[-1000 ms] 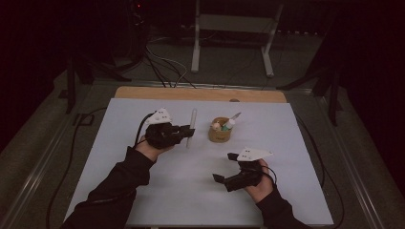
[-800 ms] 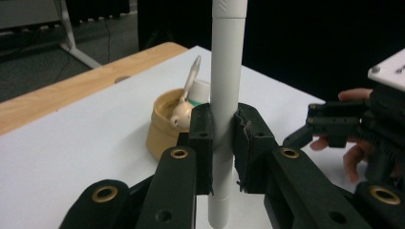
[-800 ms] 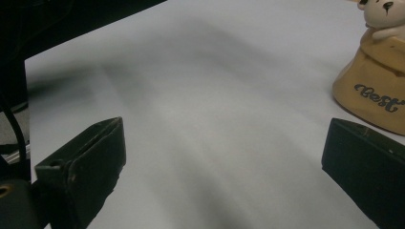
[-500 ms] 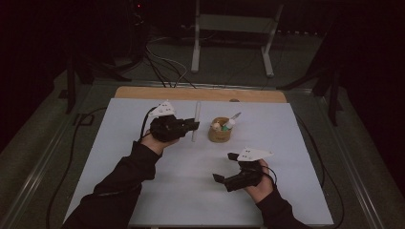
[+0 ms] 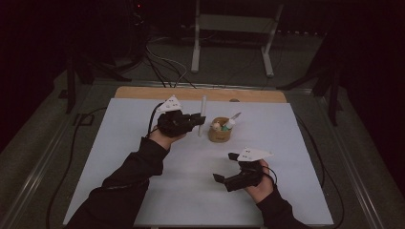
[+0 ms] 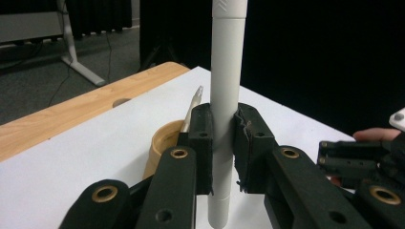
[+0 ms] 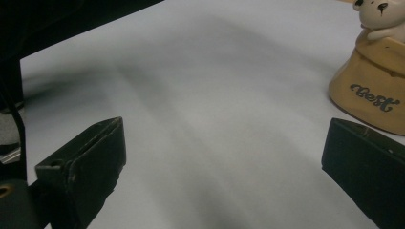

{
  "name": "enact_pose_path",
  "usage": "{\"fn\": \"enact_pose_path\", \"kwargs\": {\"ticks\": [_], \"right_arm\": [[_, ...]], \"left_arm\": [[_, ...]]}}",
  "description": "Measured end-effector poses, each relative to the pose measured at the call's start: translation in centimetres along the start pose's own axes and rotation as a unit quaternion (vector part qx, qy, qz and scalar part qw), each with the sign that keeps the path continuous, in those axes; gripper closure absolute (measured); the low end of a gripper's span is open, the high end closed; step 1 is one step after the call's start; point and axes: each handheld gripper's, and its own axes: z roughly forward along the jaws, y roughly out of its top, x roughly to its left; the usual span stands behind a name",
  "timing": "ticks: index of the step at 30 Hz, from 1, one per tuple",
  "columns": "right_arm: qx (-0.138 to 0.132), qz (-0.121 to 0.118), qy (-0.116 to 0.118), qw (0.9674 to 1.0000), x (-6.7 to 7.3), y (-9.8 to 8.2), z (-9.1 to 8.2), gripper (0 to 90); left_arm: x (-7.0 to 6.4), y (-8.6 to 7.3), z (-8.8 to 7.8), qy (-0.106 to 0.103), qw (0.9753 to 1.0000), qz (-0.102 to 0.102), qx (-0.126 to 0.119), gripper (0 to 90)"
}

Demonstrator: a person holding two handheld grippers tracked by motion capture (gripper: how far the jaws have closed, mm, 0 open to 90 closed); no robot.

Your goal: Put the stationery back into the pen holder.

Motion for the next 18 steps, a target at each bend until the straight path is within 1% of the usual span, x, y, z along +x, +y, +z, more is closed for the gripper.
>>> {"fn": "enact_pose_path", "kwargs": {"ticks": [4, 6, 14, 18], "right_arm": [[0.001, 0.0, 0.0, 1.0, 0.1, 0.0, 0.0, 1.2], [0.001, 0.002, 0.003, 1.0, 0.1, 0.0, -0.1, 1.2], [0.0, 0.002, 0.005, 1.0, 0.1, 0.0, -0.1, 1.2], [0.0, 0.003, 0.006, 1.0, 0.1, 0.0, -0.1, 1.2]], "left_arm": [[0.1, 0.1, 0.7, 0.0, 1.0, -0.001, 0.0, 79.3], [0.1, 0.0, 1.1, 0.0, 1.0, 0.001, -0.001, 79.3], [0.8, 0.3, 2.3, -0.005, 0.9998, -0.016, -0.006, 79.3], [1.1, 0.5, 2.8, -0.005, 0.9998, -0.019, -0.009, 79.3]]}}
